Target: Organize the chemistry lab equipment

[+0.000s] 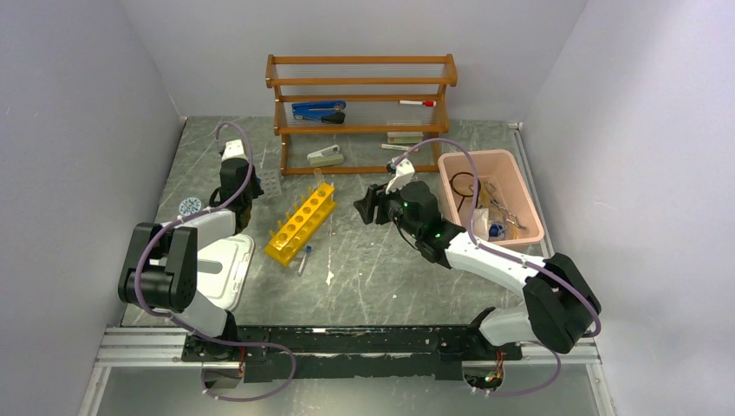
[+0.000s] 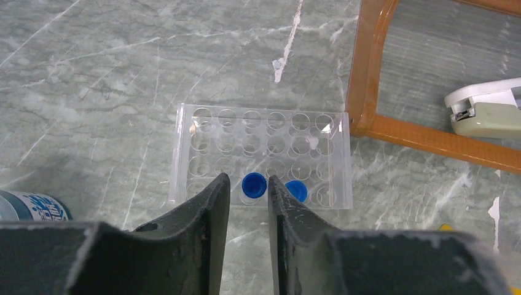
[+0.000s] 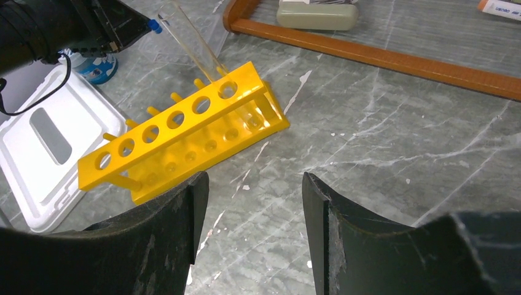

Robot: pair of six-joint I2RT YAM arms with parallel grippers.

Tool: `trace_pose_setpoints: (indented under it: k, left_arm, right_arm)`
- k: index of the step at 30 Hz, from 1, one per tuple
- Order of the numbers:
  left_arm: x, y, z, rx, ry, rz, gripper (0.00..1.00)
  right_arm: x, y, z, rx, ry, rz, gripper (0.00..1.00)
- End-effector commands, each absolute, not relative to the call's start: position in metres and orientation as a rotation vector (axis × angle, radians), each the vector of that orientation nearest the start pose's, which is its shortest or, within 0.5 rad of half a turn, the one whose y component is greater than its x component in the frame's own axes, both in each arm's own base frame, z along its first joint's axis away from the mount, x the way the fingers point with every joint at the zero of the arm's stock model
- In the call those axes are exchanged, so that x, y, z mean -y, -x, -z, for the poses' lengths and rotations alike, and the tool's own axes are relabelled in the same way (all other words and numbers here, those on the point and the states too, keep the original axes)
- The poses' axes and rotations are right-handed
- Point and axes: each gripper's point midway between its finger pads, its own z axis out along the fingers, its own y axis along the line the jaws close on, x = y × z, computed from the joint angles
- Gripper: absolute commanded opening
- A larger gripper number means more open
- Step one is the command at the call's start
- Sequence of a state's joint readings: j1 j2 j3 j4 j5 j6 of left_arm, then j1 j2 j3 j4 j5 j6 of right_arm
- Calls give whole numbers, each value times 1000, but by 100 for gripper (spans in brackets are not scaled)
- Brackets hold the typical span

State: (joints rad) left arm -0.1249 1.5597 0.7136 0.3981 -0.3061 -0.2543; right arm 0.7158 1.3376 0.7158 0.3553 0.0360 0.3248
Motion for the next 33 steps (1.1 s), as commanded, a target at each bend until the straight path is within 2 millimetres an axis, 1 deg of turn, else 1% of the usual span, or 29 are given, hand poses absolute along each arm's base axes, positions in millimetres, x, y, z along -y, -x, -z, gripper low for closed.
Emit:
trace_pose_setpoints:
  k: [1, 4, 11, 15, 18, 21, 23, 24, 28, 29, 33]
  left_arm:
    - [11, -442, -119, -1911, 327, -42, 35]
    - [10, -443, -128, -1895, 333, -41, 39]
    - [7, -444, -155, -1865, 355, -48, 41]
    - [11, -443, -177, -1854, 361, -12, 46]
    - [19, -436, -196, -1856, 340, 43, 49]
    - [31, -422, -217, -1848, 298, 124, 56]
    - [40, -409, -234, -1841, 251, 180, 60]
    - [45, -400, -246, -1825, 222, 212, 64]
    - [56, -371, -269, -1830, 134, 278, 75]
    - [56, -363, -272, -1839, 127, 280, 77]
    - [52, -332, -287, -1851, 154, 284, 79]
  right_arm:
    - [-283, -319, -180, -1828, 342, -692, 60]
    - [-283, -320, -181, -1827, 343, -691, 60]
    - [-284, -320, -181, -1830, 345, -696, 60]
    - [-286, -321, -180, -1848, 346, -697, 60]
    - [-288, -324, -174, -1899, 323, -693, 60]
    - [-294, -322, -163, -1966, 312, -706, 60]
    - [-300, -316, -160, -1987, 316, -715, 60]
    - [-303, -314, -159, -1990, 314, -707, 60]
    - [-332, -295, -154, -2004, 397, -639, 60]
    - [-340, -289, -148, -2029, 417, -614, 60]
    - [-368, -267, -127, -2142, 433, -541, 59]
